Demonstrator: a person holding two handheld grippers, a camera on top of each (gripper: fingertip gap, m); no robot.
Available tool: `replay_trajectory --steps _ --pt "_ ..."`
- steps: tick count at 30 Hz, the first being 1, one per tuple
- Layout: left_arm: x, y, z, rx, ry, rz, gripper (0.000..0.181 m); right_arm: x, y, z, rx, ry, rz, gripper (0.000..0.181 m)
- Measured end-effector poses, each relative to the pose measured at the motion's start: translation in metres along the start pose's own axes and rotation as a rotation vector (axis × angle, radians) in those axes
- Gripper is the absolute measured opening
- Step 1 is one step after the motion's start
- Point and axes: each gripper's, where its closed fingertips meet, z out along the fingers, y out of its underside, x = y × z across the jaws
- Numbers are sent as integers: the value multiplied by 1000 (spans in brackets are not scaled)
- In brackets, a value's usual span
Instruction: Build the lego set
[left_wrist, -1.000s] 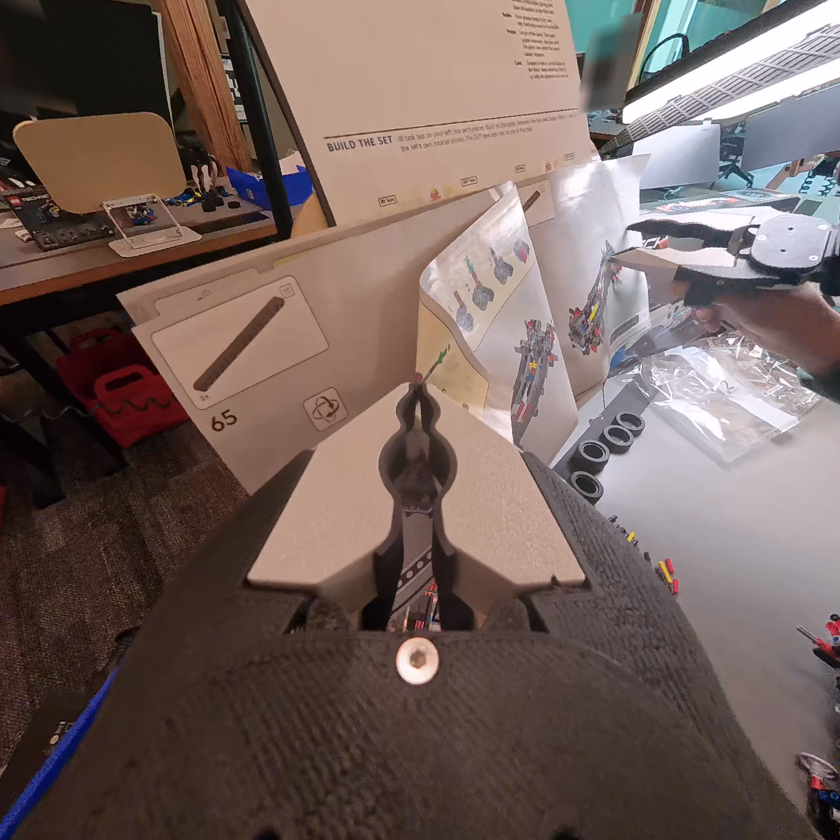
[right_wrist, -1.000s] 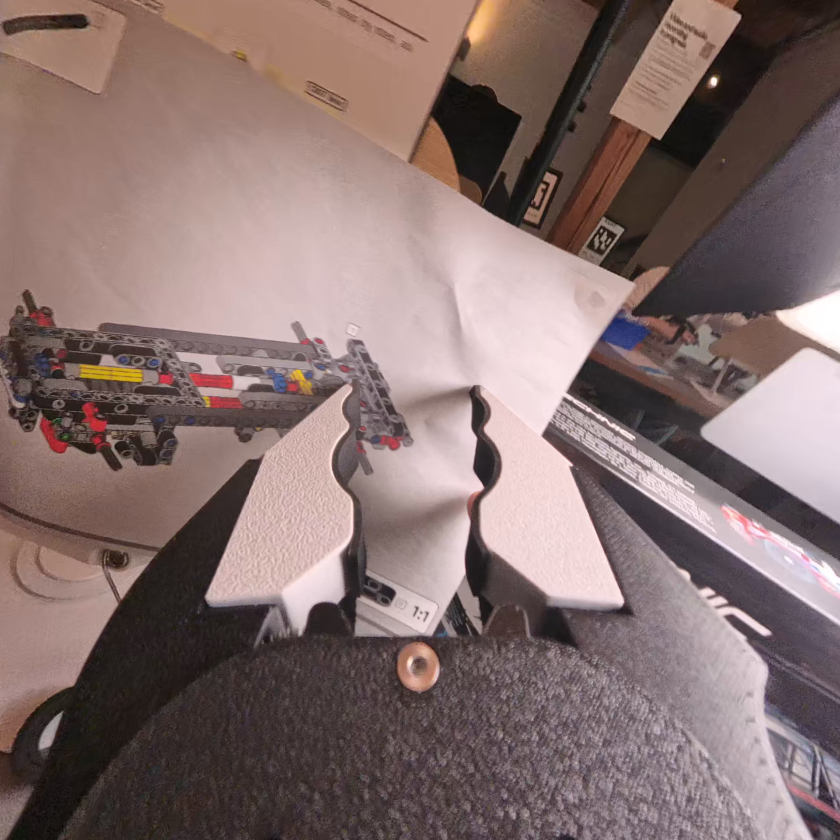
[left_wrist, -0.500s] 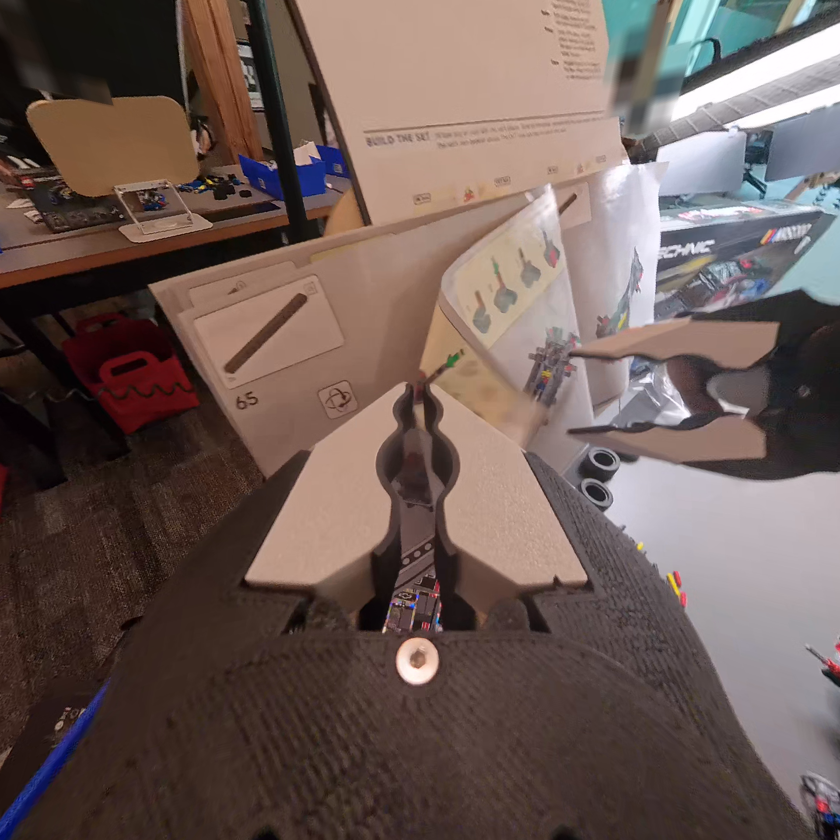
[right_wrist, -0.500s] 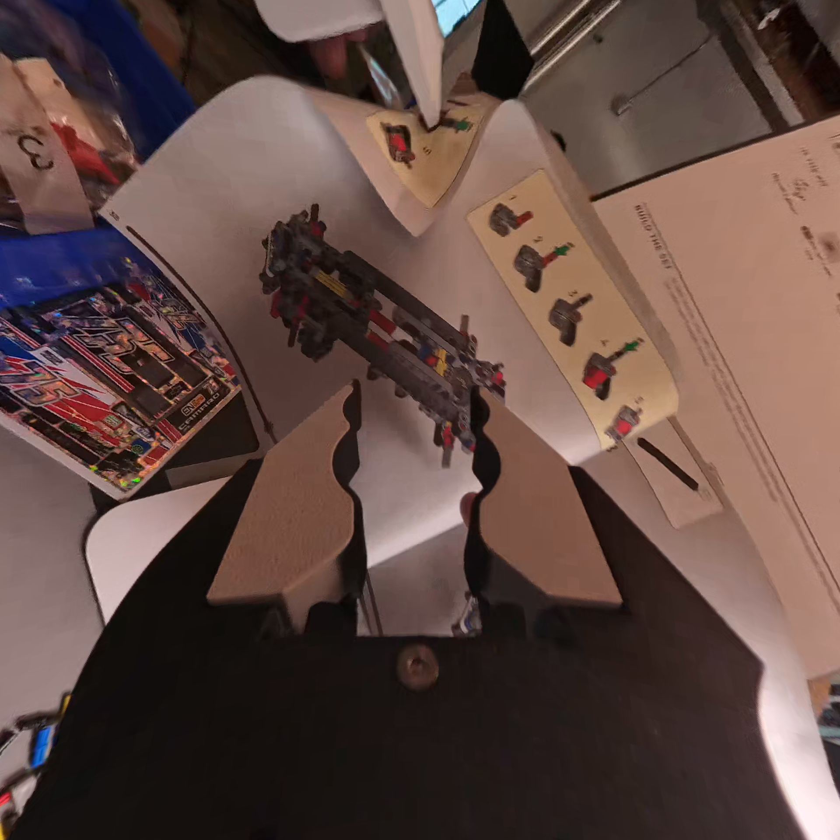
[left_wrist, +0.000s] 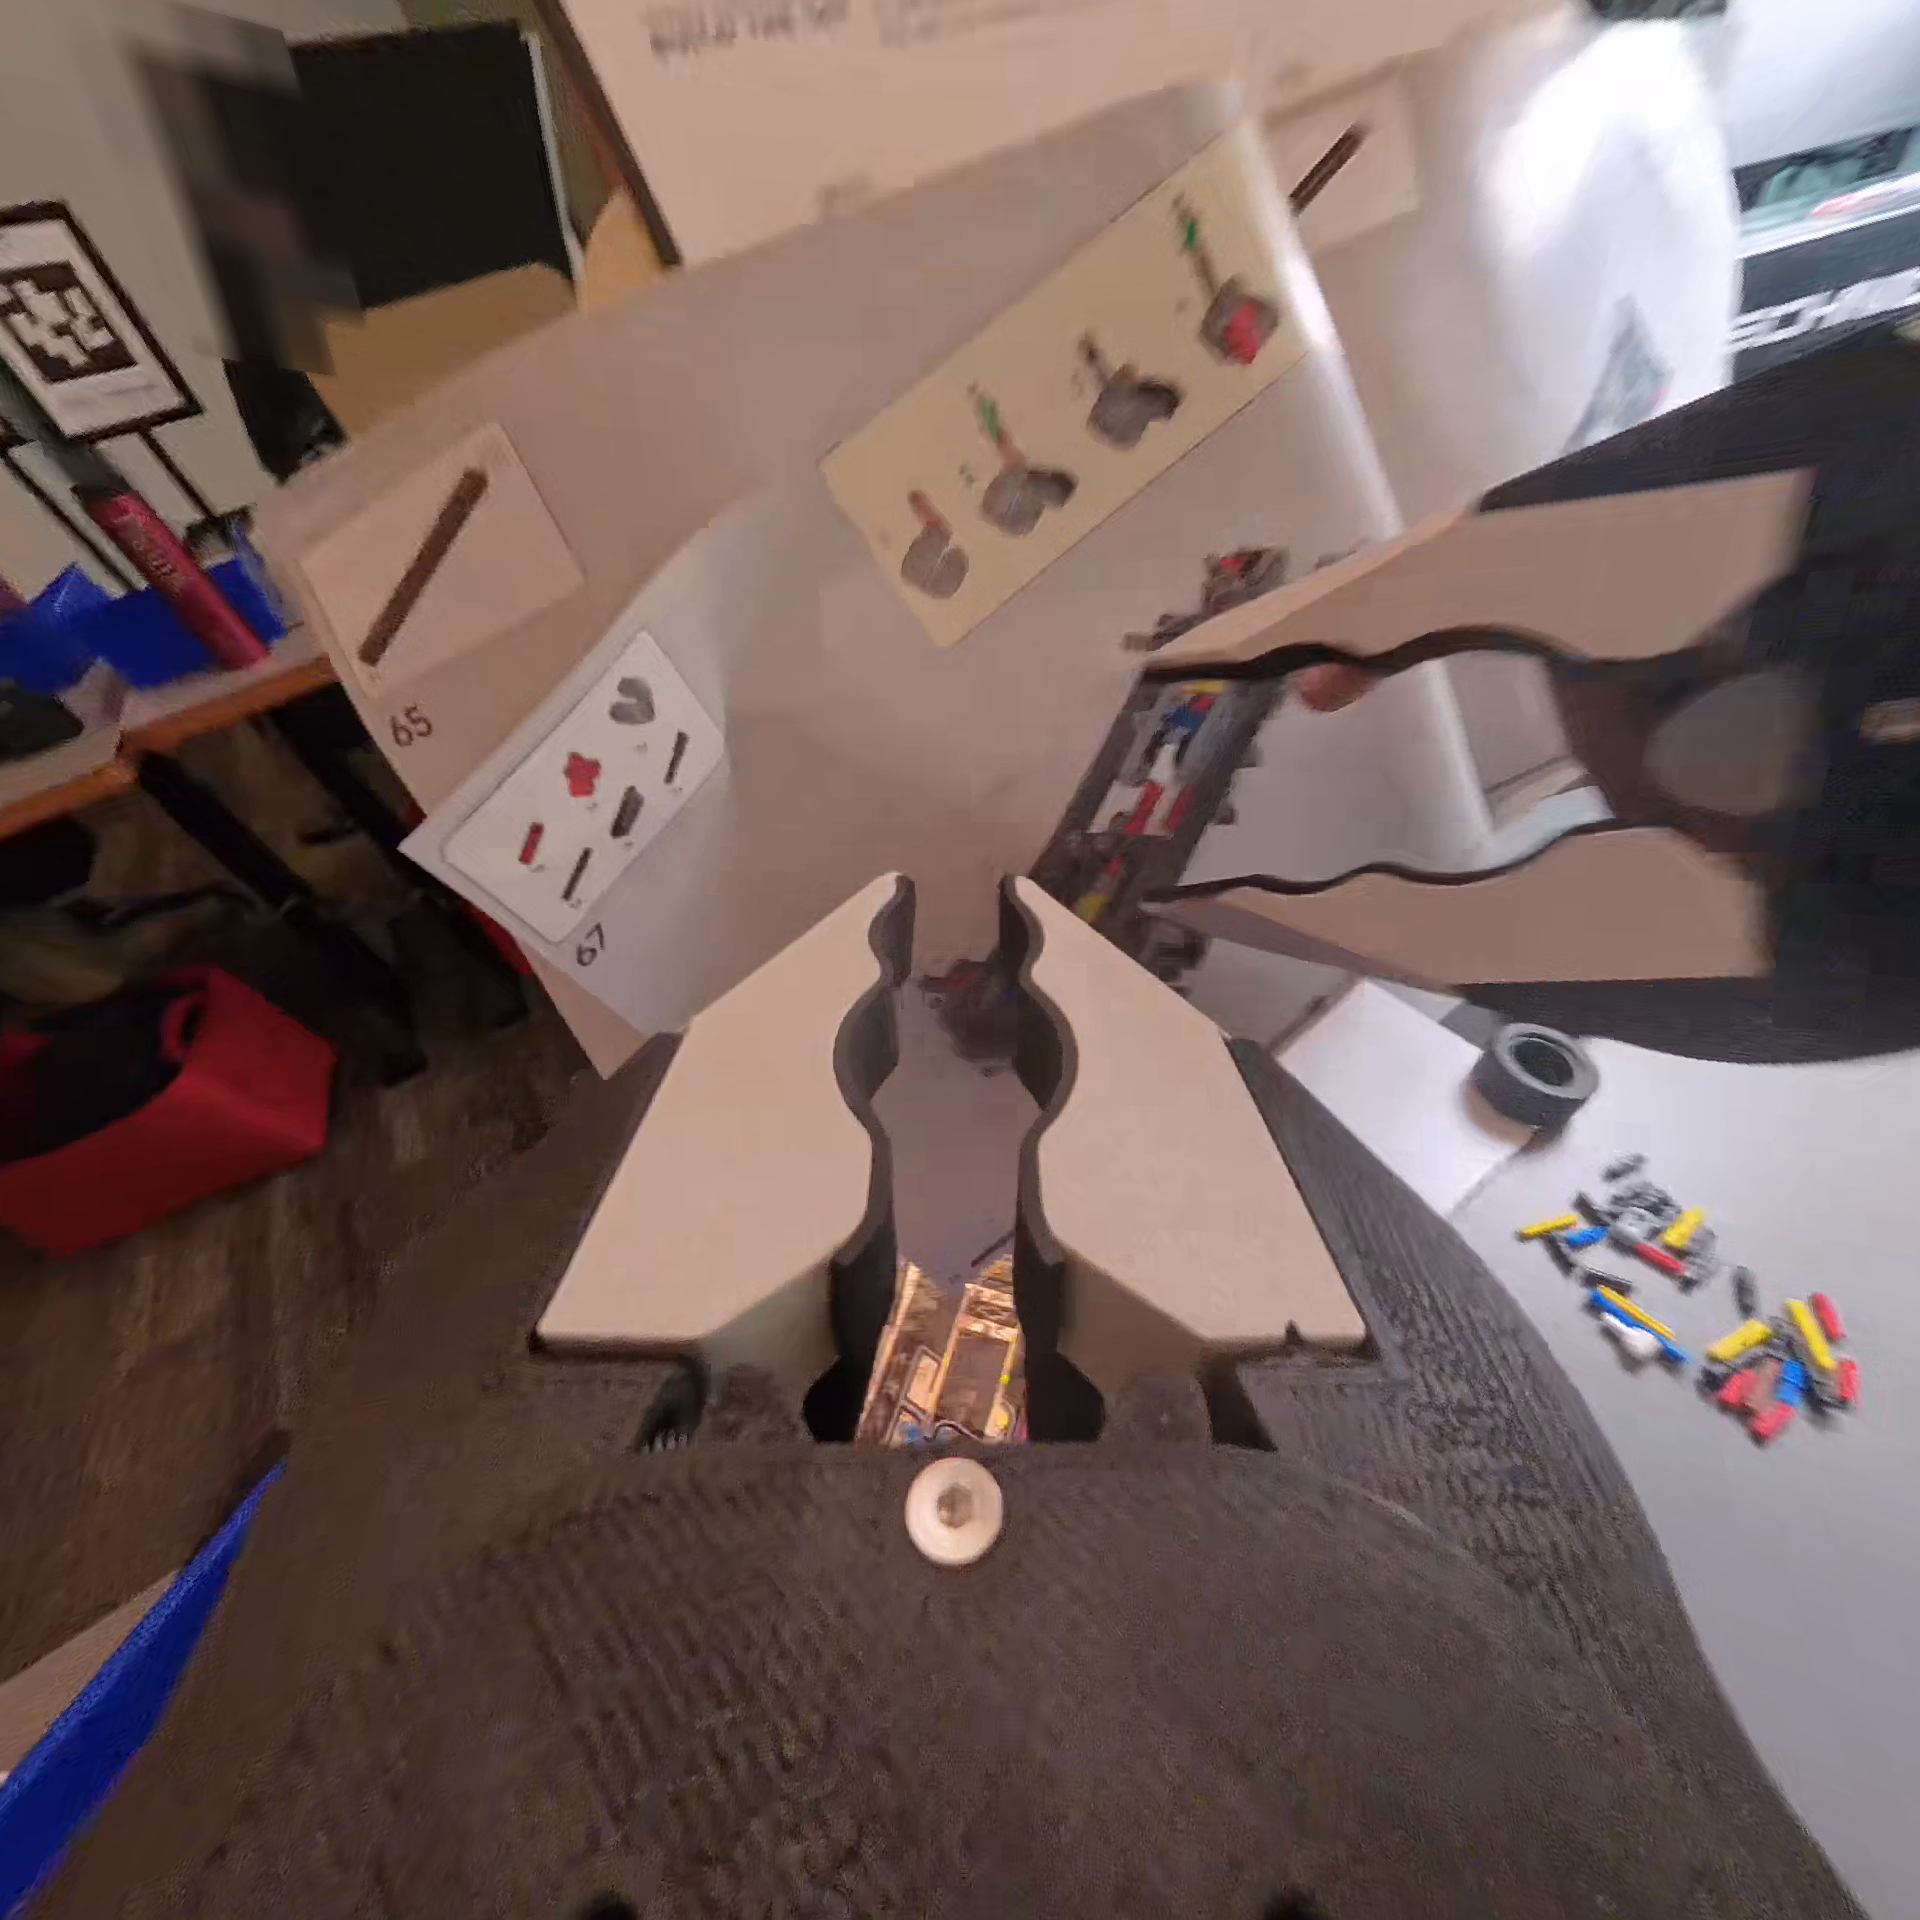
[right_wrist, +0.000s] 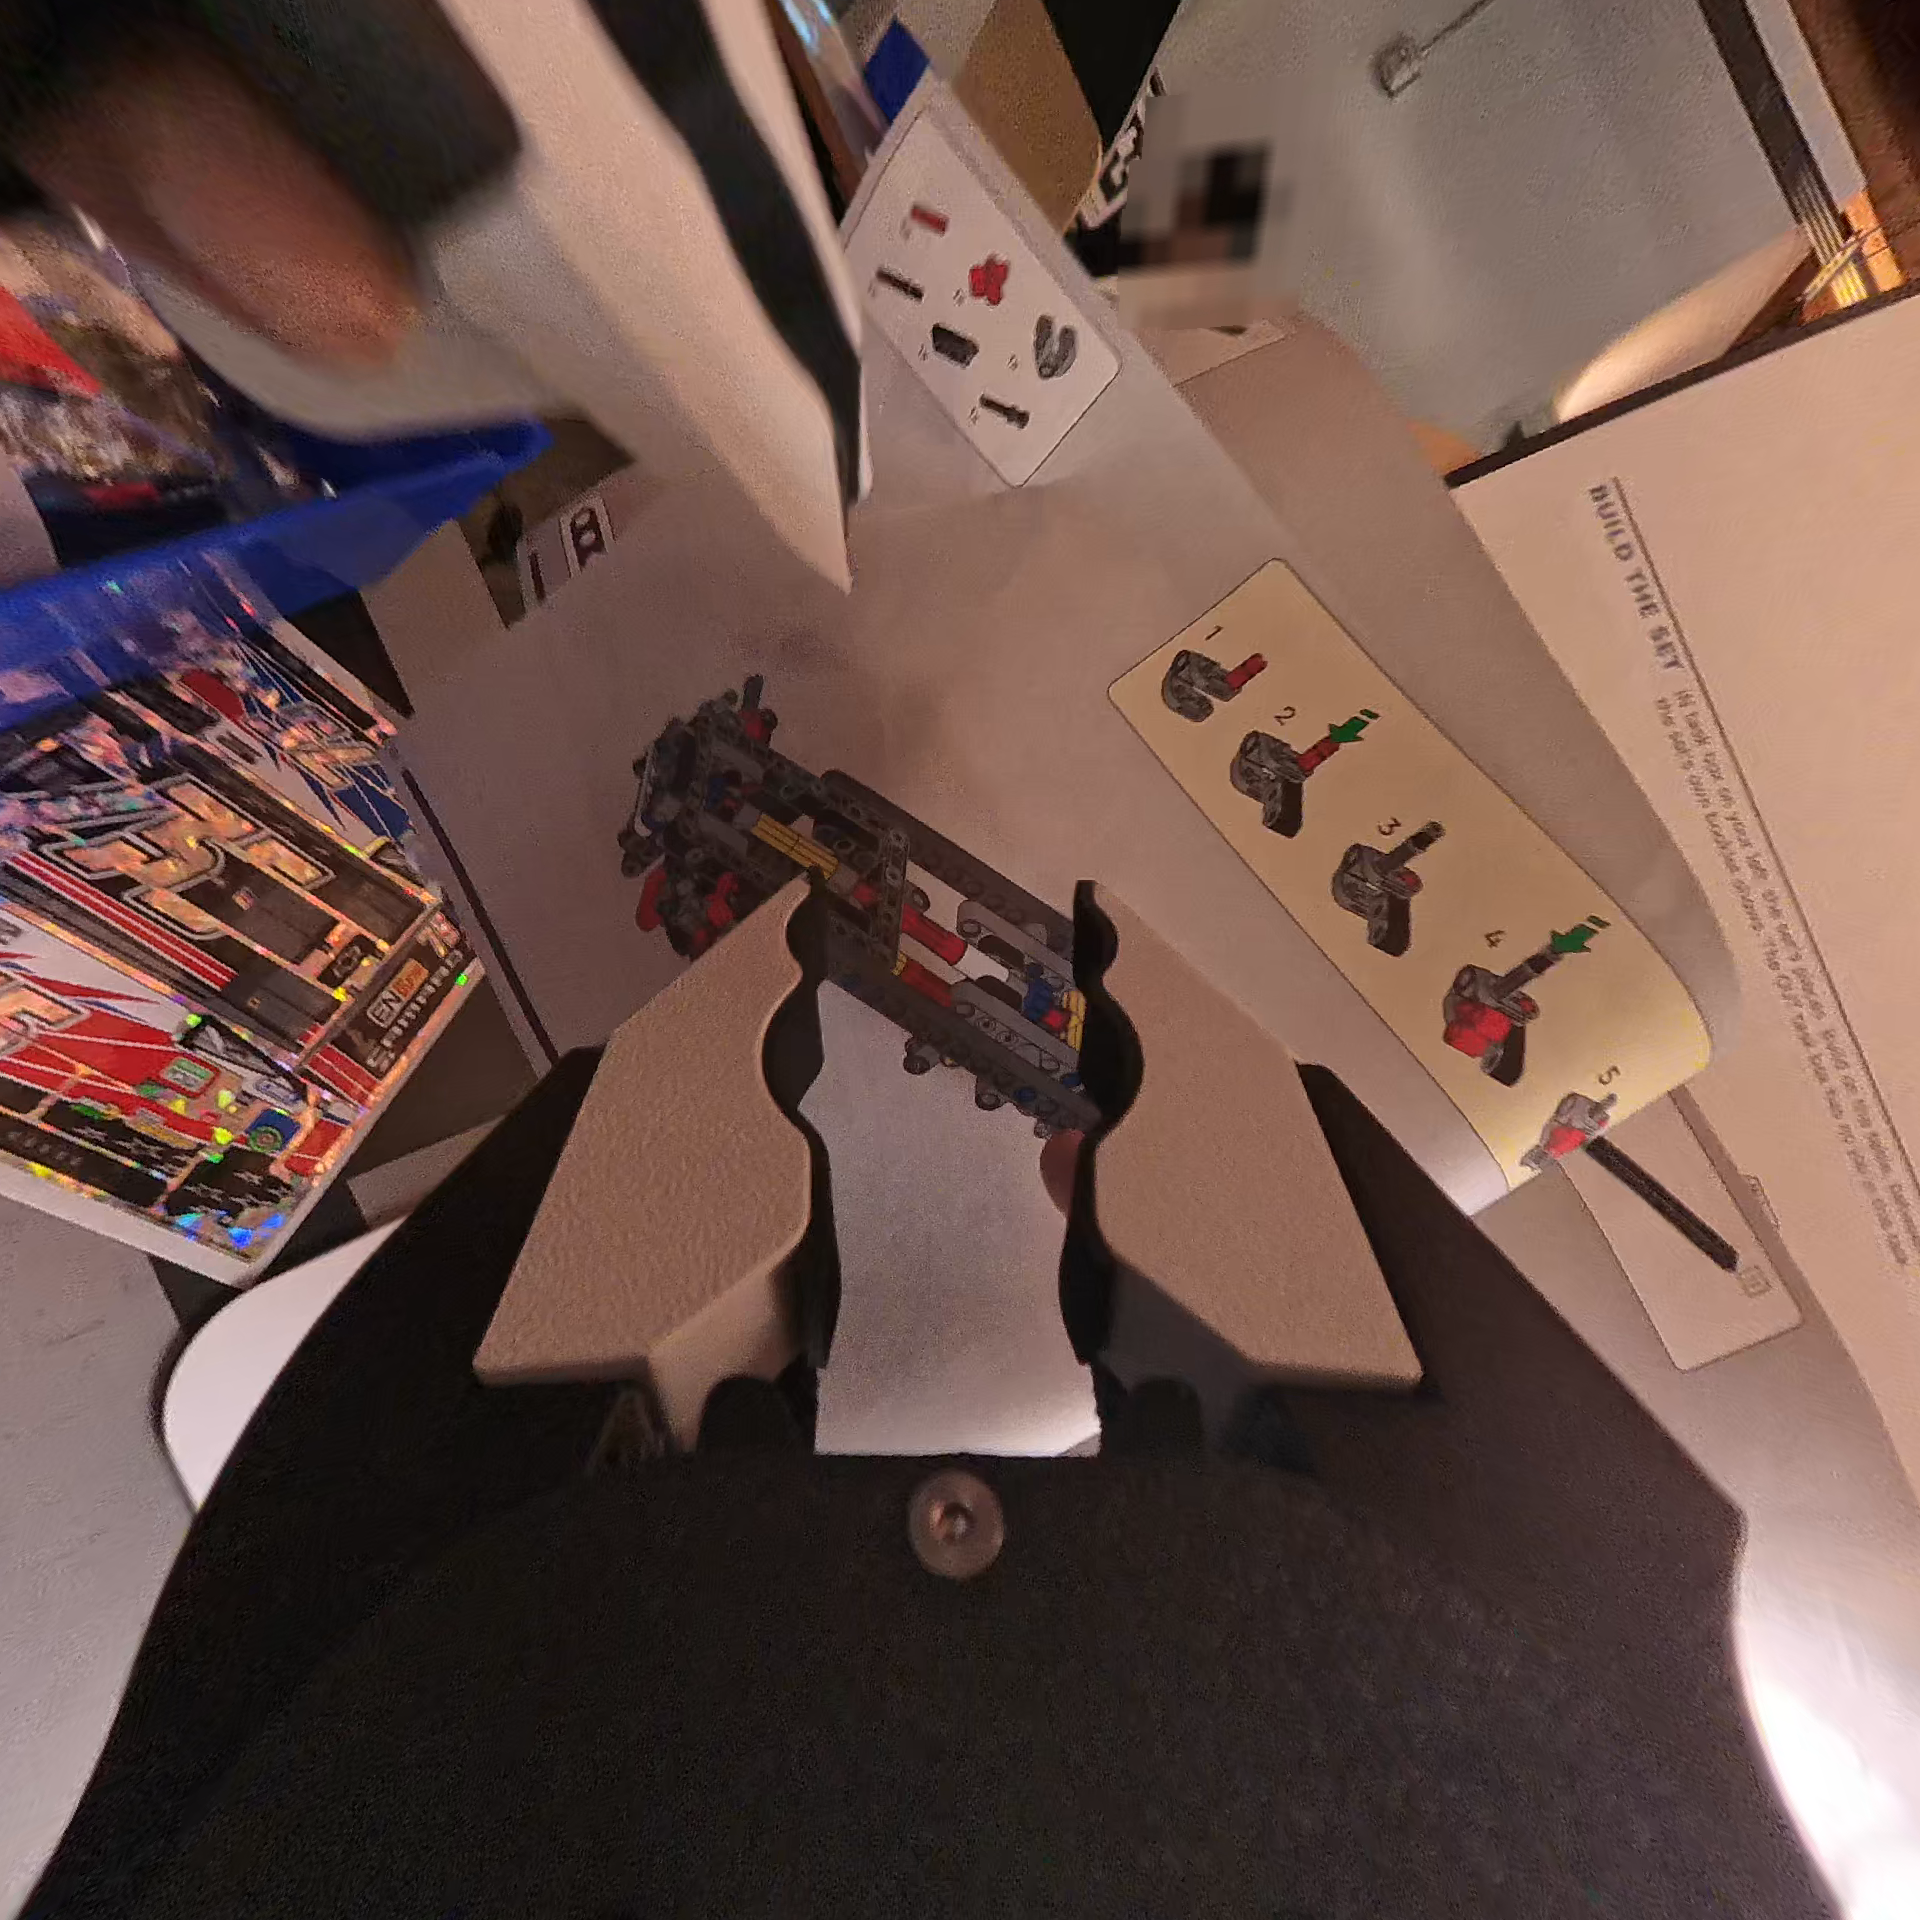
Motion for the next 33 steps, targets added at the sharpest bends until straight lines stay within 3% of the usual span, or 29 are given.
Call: replay_trajectory --steps 1,4,8,12,16,20,25,28,33 --pt "-7 6 11 -17 -37 -1 11 3 -3 -6 24 -1 31 45" --pt "-27 11 30 -16 -121 -15 11 25 -2 -38 116 23 184 48" --pt "-47 13 40 -32 -162 -22 14 57 39 -72 120 42 268 53" --pt "-63 6 41 -22 -200 -33 12 35 79 -62 -45 -123 196 46" --pt "-75 -9 30 31 -271 -62 14 16 69 -38 -88 -102 60 43" --pt "-51 -18 3 114 -227 -110 15 15 50 -23 -63 -89 59 32" --pt "17 35 3 -74 36 -276 33 17 44 -13 -95 -92 57 27" --pt "43 55 9 -107 42 -111 34 18 44 -10 -106 -82 27 23" --pt "43 39 32 -43 -58 7 25 12 40 -13 -97 -136 34 34"
